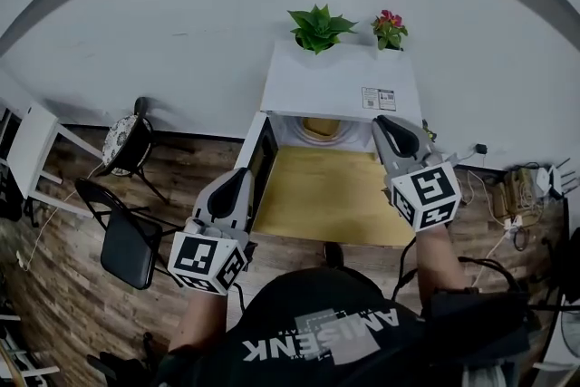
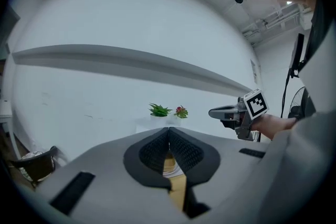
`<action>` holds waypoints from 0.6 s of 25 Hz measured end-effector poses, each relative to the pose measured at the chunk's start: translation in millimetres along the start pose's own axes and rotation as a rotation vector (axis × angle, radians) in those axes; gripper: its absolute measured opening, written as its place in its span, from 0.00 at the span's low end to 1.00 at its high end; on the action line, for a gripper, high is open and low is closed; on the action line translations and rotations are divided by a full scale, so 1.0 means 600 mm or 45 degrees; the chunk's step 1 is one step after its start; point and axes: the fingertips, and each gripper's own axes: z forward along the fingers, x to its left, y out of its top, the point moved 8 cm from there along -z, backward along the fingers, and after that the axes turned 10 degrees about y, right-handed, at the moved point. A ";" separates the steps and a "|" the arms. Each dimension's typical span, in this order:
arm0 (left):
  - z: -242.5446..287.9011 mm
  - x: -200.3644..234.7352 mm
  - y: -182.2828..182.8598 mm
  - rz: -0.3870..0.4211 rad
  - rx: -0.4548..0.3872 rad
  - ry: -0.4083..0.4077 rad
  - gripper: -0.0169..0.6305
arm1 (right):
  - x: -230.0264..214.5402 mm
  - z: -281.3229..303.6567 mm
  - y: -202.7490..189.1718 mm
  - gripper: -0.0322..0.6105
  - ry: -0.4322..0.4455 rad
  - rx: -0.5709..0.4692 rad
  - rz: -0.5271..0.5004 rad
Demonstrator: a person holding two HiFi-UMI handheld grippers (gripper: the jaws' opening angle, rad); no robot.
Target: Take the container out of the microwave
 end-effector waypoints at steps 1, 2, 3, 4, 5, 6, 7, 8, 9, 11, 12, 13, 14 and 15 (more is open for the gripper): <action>0.008 -0.006 -0.001 -0.001 0.003 0.016 0.03 | -0.014 0.009 -0.004 0.08 0.021 0.009 -0.004; 0.015 -0.012 -0.002 0.000 0.007 0.034 0.03 | -0.025 0.019 -0.009 0.09 0.044 0.021 -0.012; 0.020 -0.017 -0.004 0.002 0.012 0.053 0.03 | -0.033 0.028 -0.014 0.09 0.068 0.033 -0.022; 0.024 -0.021 -0.005 0.001 0.017 0.070 0.03 | -0.039 0.036 -0.019 0.10 0.091 0.044 -0.032; 0.026 -0.024 -0.007 -0.003 0.024 0.082 0.03 | -0.042 0.045 -0.024 0.10 0.113 0.053 -0.041; 0.028 -0.026 -0.009 -0.009 0.031 0.091 0.03 | -0.043 0.053 -0.029 0.11 0.132 0.060 -0.048; 0.029 -0.028 -0.011 -0.016 0.039 0.097 0.03 | -0.042 0.061 -0.035 0.13 0.152 0.067 -0.052; 0.029 -0.028 -0.014 -0.022 0.045 0.106 0.03 | -0.041 0.069 -0.041 0.15 0.175 0.076 -0.053; 0.028 -0.027 -0.017 -0.026 0.049 0.120 0.03 | -0.037 0.077 -0.047 0.16 0.203 0.086 -0.053; 0.023 -0.022 -0.023 -0.036 0.053 0.155 0.03 | -0.026 0.094 -0.062 0.19 0.260 0.112 -0.065; 0.020 -0.020 -0.027 -0.043 0.055 0.172 0.03 | -0.019 0.103 -0.069 0.20 0.290 0.124 -0.077; 0.016 -0.017 -0.031 -0.049 0.058 0.189 0.03 | -0.010 0.112 -0.077 0.21 0.322 0.137 -0.089; 0.012 -0.015 -0.035 -0.052 0.061 0.204 0.03 | 0.001 0.120 -0.084 0.21 0.359 0.149 -0.096; 0.009 -0.013 -0.038 -0.053 0.063 0.218 0.03 | 0.012 0.127 -0.092 0.22 0.394 0.159 -0.102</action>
